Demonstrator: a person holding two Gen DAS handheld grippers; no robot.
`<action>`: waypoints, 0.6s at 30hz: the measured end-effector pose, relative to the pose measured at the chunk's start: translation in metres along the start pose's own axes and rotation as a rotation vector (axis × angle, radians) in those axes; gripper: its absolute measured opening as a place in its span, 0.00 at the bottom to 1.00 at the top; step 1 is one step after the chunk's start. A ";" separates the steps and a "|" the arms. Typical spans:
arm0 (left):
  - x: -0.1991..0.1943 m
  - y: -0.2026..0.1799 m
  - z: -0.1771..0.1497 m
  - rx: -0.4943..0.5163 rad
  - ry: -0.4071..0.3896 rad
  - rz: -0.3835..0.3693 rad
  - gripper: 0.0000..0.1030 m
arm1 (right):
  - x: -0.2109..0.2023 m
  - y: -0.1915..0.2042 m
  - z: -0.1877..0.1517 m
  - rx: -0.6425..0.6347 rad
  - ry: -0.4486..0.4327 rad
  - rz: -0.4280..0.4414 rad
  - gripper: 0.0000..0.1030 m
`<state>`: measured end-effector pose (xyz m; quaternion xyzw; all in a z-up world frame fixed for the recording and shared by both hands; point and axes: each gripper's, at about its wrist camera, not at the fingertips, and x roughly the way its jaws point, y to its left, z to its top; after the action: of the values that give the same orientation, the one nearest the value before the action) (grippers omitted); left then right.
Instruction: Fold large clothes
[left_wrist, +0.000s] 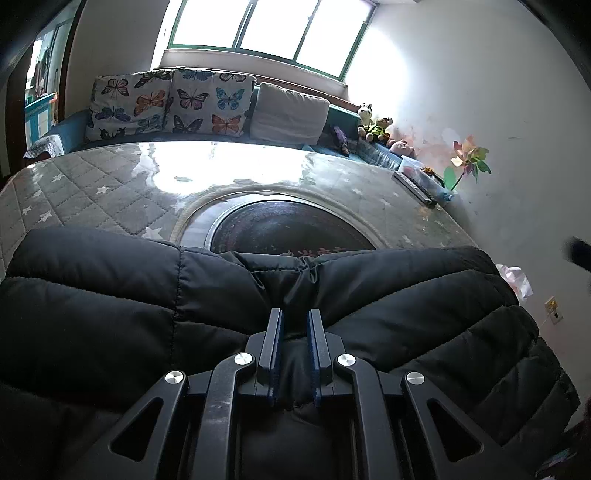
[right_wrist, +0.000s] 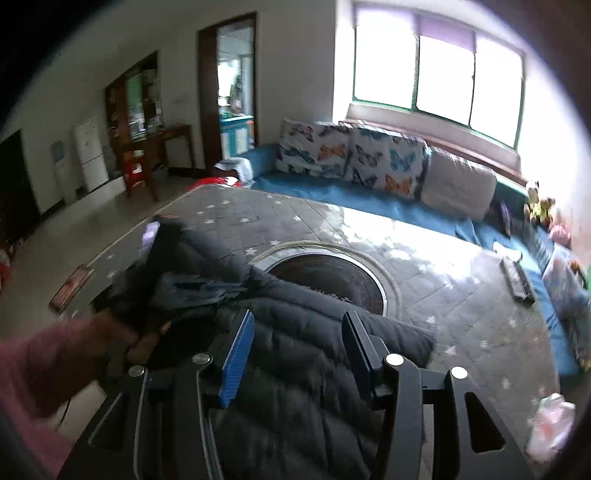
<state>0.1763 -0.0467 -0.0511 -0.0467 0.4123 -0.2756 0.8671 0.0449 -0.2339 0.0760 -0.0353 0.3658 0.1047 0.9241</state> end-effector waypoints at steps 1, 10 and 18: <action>0.000 0.000 0.000 -0.001 0.000 -0.002 0.14 | 0.013 -0.001 0.002 0.018 0.013 -0.004 0.53; 0.000 0.003 0.000 -0.002 0.001 -0.015 0.14 | 0.109 -0.005 0.010 0.050 0.166 -0.054 0.53; 0.001 0.003 -0.002 0.030 0.007 -0.016 0.14 | 0.100 0.005 -0.033 -0.038 0.096 -0.057 0.53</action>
<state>0.1767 -0.0443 -0.0539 -0.0361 0.4107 -0.2886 0.8641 0.0929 -0.2173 -0.0165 -0.0680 0.4066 0.0833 0.9072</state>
